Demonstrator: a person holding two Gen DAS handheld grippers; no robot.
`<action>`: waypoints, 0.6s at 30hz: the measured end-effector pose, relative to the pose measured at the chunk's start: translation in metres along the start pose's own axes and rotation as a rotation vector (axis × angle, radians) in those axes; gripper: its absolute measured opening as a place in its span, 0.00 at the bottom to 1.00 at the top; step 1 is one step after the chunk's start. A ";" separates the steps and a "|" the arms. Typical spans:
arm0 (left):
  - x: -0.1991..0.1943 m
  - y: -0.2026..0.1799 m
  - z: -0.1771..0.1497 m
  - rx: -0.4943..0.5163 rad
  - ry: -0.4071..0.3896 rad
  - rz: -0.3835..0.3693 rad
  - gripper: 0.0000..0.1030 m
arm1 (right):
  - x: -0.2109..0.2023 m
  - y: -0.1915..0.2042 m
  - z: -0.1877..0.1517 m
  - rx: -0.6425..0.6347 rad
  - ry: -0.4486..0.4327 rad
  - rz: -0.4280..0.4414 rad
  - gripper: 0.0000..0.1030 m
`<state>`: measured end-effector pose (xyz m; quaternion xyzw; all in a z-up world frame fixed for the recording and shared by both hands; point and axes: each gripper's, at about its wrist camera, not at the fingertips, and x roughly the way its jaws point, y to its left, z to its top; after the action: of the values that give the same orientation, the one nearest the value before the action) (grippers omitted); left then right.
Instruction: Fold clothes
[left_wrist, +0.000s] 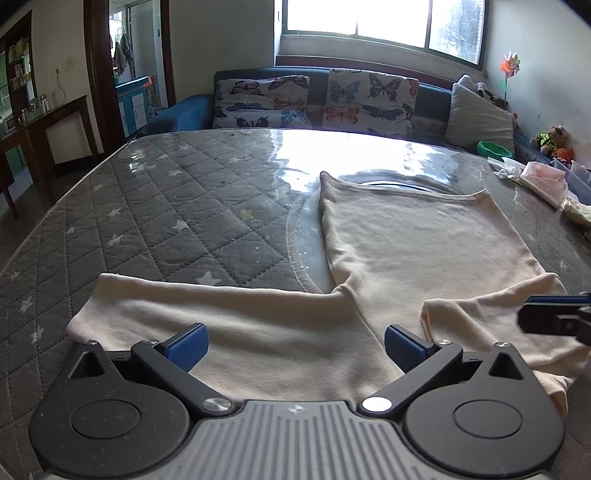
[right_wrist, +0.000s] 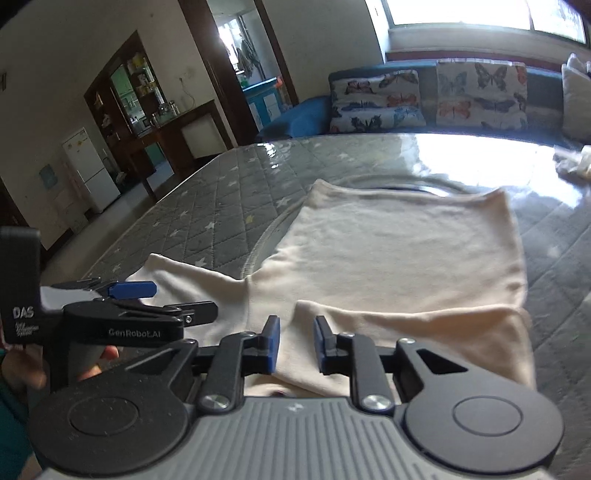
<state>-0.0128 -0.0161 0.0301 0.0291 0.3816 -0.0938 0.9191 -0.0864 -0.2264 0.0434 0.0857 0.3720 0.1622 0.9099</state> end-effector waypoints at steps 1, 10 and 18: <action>0.000 -0.001 0.001 0.003 -0.003 -0.005 1.00 | -0.007 -0.005 -0.002 -0.010 -0.005 -0.024 0.19; 0.004 -0.034 0.006 0.070 -0.009 -0.121 0.94 | -0.039 -0.080 -0.030 0.072 0.048 -0.238 0.19; 0.026 -0.066 0.009 0.140 0.023 -0.168 0.88 | -0.047 -0.106 -0.030 0.124 0.012 -0.249 0.19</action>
<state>-0.0013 -0.0863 0.0192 0.0623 0.3856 -0.1967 0.8993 -0.1147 -0.3405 0.0231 0.0940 0.3947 0.0252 0.9136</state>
